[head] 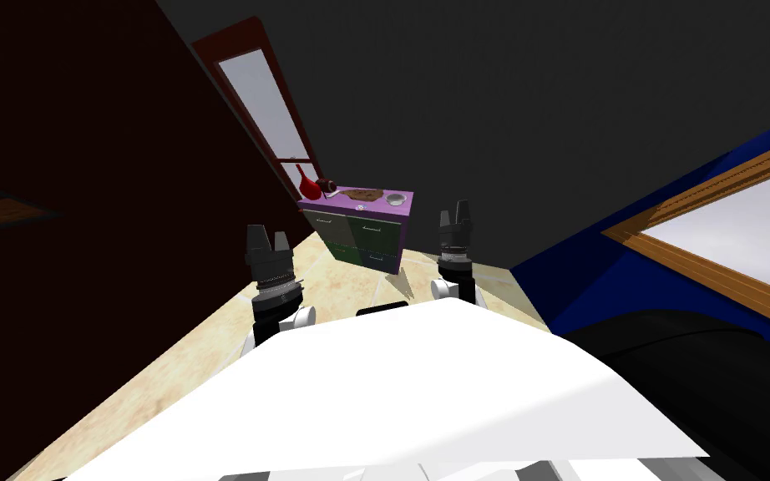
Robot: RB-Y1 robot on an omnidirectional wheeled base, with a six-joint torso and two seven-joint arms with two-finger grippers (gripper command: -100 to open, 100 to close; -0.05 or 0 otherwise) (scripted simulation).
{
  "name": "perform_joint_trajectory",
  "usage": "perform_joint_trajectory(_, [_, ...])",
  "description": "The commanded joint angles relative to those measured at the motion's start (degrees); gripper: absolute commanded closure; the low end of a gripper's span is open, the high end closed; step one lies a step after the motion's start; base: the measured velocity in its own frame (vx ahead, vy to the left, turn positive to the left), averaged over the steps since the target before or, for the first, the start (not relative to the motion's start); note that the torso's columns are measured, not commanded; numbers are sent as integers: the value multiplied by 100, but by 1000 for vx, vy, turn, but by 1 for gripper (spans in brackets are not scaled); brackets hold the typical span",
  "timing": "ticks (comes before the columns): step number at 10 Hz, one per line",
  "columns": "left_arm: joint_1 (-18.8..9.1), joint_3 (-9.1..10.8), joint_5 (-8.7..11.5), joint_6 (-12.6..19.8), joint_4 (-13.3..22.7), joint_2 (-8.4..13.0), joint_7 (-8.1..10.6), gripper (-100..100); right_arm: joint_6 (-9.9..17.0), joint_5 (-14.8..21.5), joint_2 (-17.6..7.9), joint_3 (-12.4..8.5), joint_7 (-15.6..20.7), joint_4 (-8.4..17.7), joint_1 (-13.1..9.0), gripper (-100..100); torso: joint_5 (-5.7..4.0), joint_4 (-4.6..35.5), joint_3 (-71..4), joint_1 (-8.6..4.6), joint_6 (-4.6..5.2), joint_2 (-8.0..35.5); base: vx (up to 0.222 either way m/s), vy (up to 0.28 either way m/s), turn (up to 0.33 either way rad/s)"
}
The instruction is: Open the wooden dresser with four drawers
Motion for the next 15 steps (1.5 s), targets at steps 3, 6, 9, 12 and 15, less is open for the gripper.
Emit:
perform_joint_trajectory(3, [0, 0, 0, 0, -1, 0, 0, 0, 0, 0, 0, 0, 0, -1, 0, 0, 0, 1006, -2014, 0, 0, 1003, 0, 0, 0])
perform_joint_trajectory(6, [0, 0, 0, 0, -1, 0, 0, 0, 0, 0, 0, 0, 0, -1, 0, 0, 0, 2268, -4536, 0, 0, 2269, 0, 0, 0])
perform_joint_trajectory(9, [0, 0, 0, -1, -2, 0, 0, 0, -1, 0, 0, 0, 0, -2, 0, 0, 0, 3537, -7073, 0, 0, 3539, 0, 0, 0])
perform_joint_trajectory(12, [-58, -28, -39, -188, 316, 449, -83, -100, 0, 0, 0, 0, 0, 1, 1, 0, 0, 4202, -8433, -2, 0, 4196, 57, -13, -33])
perform_joint_trajectory(15, [-135, -67, -95, -458, 738, 613, -201, -100, 0, 0, 0, 0, 0, 1, 2, 0, 0, 4224, -8465, -2, 0, 4215, 122, -10, -54])
